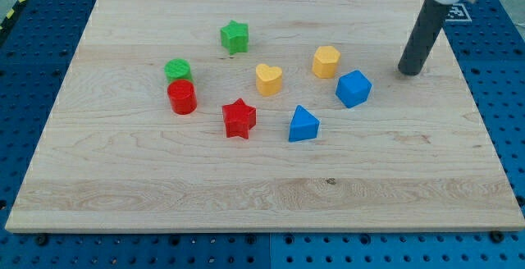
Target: Move the yellow hexagon to the top right of the yellow heart
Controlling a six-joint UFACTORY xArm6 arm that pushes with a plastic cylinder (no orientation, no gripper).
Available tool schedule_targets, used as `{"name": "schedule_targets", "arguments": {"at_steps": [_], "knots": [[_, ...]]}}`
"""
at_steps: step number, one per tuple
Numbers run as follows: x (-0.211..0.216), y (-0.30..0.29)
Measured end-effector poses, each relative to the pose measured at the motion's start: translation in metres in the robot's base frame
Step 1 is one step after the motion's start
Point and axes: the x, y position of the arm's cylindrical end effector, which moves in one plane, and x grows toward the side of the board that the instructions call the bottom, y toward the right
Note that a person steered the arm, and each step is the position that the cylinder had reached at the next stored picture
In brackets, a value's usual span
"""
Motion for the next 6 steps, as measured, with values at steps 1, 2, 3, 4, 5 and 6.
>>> {"name": "schedule_targets", "arguments": {"at_steps": [1,2,3,4,5,6], "knots": [[0.014,-0.046],[0.024,-0.085],[0.033,-0.088],[0.024,-0.04],[-0.012,-0.027],[-0.028,-0.072]]}}
